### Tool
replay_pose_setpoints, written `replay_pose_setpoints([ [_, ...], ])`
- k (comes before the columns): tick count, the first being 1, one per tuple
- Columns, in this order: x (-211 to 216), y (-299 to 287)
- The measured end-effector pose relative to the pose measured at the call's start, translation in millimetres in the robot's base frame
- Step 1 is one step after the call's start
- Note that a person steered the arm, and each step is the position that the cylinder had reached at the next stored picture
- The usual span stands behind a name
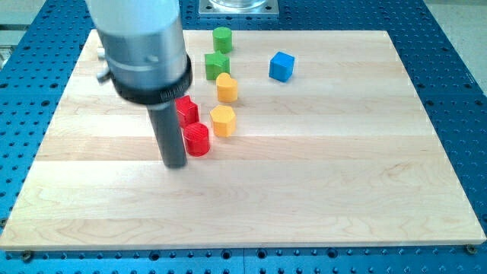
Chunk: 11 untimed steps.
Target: Push the triangle towards the bottom
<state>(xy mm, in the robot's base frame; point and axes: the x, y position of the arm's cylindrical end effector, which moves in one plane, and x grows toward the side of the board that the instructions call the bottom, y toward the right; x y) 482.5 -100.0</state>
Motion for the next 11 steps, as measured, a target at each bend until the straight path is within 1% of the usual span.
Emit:
replay_pose_setpoints([
  [1, -30.3, -0.2],
  [2, 0.5, 31.8],
  [3, 15.0, 24.8],
  [4, 70.3, 4.3],
  [5, 75.9, -16.9],
  [6, 6.3, -82.4],
  [7, -69.8, -96.3],
  [8, -149.9, -84.2],
  [9, -142.9, -34.5],
  [10, -119.8, -19.4],
  [11, -73.8, 2.4],
])
